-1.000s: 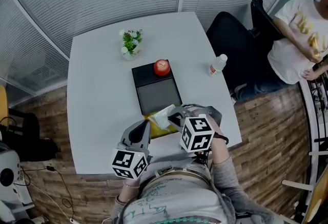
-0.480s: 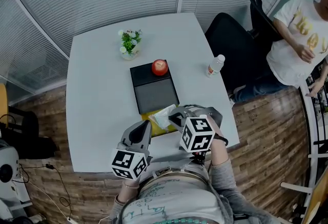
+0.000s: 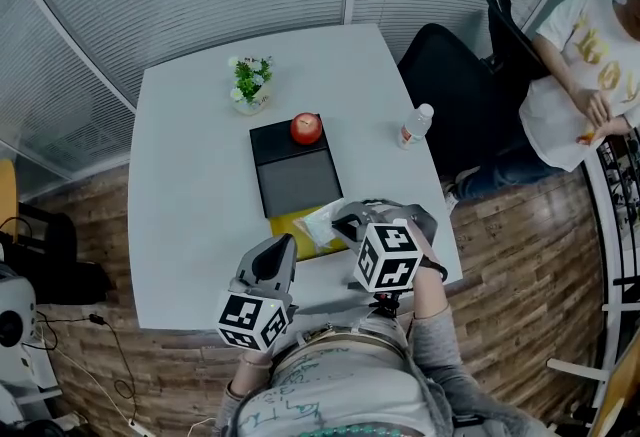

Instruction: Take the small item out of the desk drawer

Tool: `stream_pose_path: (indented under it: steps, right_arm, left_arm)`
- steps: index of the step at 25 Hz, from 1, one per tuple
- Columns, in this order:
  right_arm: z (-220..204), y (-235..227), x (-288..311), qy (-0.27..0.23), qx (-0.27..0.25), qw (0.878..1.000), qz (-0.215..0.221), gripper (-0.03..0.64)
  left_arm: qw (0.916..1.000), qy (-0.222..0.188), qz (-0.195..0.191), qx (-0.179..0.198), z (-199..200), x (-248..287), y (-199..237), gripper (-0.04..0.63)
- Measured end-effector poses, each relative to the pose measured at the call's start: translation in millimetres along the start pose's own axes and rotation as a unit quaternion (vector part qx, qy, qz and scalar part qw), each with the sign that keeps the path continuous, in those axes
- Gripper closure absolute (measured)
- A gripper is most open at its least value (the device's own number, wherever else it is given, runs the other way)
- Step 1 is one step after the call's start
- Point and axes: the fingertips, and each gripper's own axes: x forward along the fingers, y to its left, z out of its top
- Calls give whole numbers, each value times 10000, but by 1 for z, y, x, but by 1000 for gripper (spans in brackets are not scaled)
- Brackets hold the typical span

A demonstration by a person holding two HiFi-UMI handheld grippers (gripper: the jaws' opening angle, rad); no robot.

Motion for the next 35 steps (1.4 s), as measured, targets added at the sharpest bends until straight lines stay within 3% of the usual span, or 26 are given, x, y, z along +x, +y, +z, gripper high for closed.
stream_pose_path:
  steps: [22,35]
  right_arm:
    - [-111,-12,-54,471,401,9978,-252,614]
    - [-143,-10,-66,569,440,9972,-180,614]
  left_arm:
    - [9999,-58,94,-29,-8,36,-55,598]
    - [9999,55,-50,-83,-14,57,-83,598]
